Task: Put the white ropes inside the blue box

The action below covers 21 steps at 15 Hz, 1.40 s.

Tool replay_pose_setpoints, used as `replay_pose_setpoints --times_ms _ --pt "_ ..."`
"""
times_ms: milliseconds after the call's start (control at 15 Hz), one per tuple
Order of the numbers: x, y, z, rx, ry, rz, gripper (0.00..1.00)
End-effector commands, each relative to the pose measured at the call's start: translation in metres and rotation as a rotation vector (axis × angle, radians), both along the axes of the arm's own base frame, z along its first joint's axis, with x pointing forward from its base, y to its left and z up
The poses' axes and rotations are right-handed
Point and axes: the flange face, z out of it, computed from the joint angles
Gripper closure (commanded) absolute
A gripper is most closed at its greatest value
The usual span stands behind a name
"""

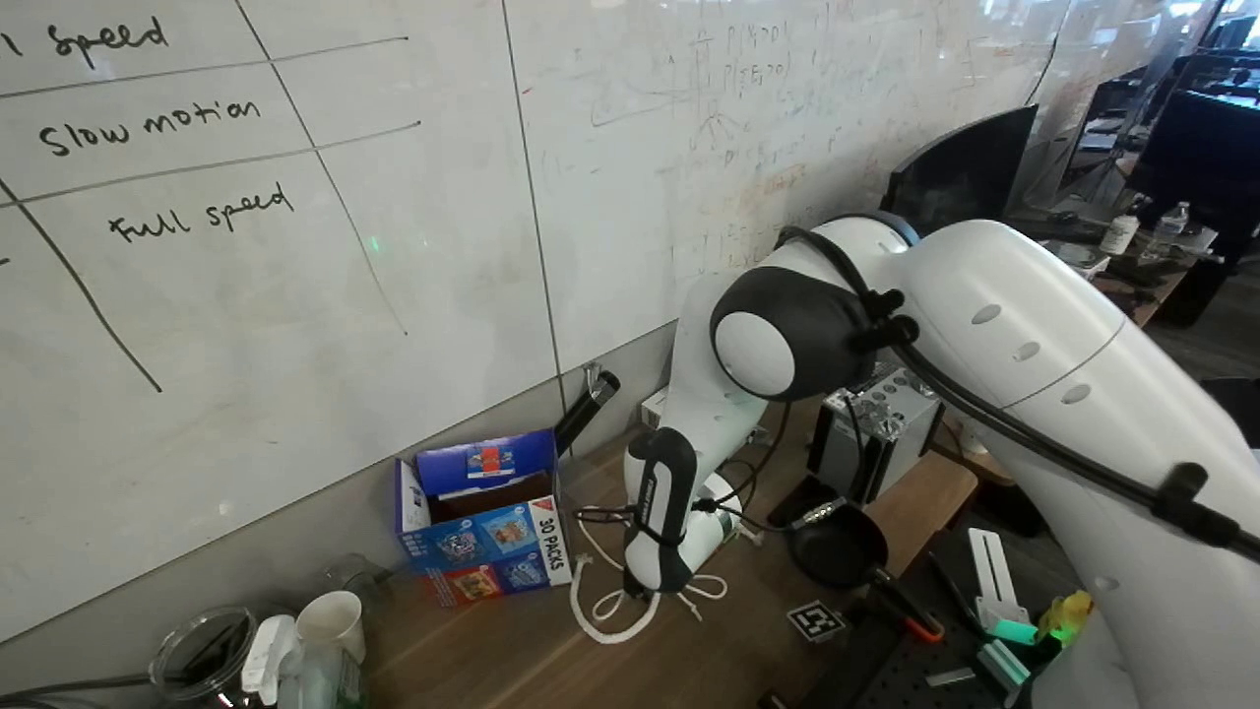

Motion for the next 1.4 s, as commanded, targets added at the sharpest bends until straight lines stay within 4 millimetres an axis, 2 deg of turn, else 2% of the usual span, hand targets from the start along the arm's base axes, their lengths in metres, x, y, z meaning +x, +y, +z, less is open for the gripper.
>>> replay_pose_setpoints --times_ms 0,467,600,933,1133,1333 --pt "0.006 0.001 0.005 -0.003 -0.019 -0.020 0.34" --pt "0.012 -0.002 0.021 -0.024 0.005 -0.018 0.88" --pt "0.014 -0.006 0.026 -0.037 0.027 -0.018 1.00" --pt "0.024 -0.012 0.050 -0.052 0.091 -0.003 0.97" --pt "0.041 -0.008 0.083 -0.047 0.099 0.005 0.97" --pt "0.063 0.004 0.135 -0.049 0.056 0.020 0.97"
